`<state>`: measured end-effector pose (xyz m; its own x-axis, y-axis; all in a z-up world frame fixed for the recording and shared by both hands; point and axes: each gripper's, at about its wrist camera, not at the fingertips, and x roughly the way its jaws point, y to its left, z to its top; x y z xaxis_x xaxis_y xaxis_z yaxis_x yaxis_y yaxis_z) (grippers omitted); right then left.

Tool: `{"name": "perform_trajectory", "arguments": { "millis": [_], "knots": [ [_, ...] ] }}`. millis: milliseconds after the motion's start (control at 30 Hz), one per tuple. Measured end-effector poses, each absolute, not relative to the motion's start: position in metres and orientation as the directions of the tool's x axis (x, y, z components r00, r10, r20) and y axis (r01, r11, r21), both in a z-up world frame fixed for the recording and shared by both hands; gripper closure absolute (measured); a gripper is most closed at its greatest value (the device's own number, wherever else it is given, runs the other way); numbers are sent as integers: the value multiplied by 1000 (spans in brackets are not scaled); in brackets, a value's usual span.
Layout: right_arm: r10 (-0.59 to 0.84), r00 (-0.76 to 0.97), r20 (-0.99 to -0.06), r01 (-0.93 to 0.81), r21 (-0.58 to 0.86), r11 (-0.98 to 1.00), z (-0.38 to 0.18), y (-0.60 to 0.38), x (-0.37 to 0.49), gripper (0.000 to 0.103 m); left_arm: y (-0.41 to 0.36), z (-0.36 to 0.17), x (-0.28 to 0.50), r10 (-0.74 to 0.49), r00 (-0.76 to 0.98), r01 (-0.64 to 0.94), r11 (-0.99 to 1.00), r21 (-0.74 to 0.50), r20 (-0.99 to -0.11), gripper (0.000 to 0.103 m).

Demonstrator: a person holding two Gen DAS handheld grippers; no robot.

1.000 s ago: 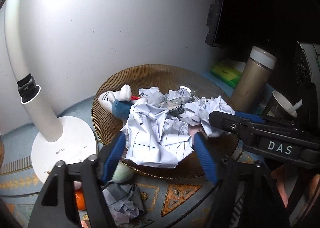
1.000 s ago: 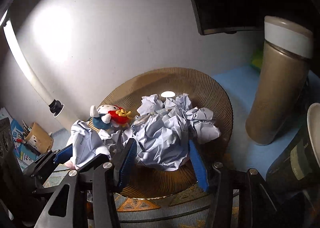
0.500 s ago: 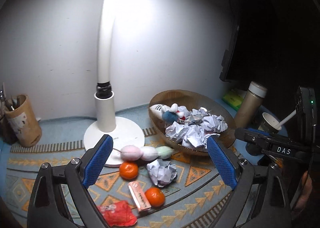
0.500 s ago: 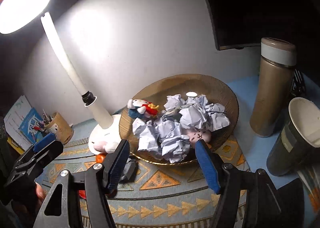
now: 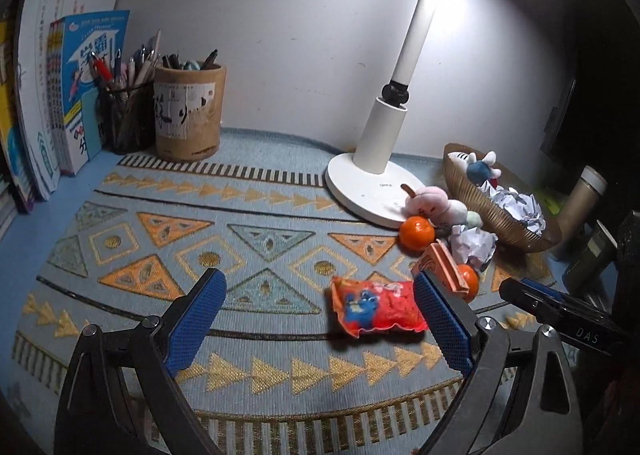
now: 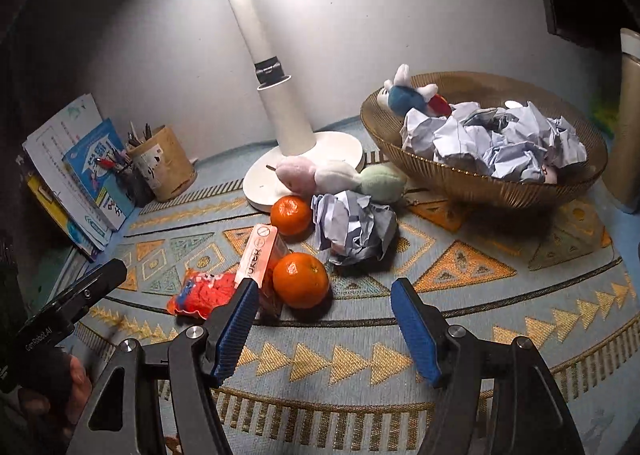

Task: Organize objects
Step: 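Withdraw both grippers back over the rug toward the snack bag, then grasp the red snack bag with the left gripper while the right grasps a mandarin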

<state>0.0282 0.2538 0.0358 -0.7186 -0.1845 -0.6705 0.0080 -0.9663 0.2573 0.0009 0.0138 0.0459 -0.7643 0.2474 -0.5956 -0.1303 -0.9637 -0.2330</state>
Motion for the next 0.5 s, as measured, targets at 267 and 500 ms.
{"name": "perform_trajectory", "arguments": {
  "millis": [267,500],
  "knots": [
    [-194,-711,-676,29,247,-969,30,250,25,36,8,29,-2,303,-723,-139,-944,-300,-621,8],
    [-208,-636,-744,68,214,-975,20,239,9,56,31,30,4,273,-698,-203,-962,-182,-662,8]
  ]
}}
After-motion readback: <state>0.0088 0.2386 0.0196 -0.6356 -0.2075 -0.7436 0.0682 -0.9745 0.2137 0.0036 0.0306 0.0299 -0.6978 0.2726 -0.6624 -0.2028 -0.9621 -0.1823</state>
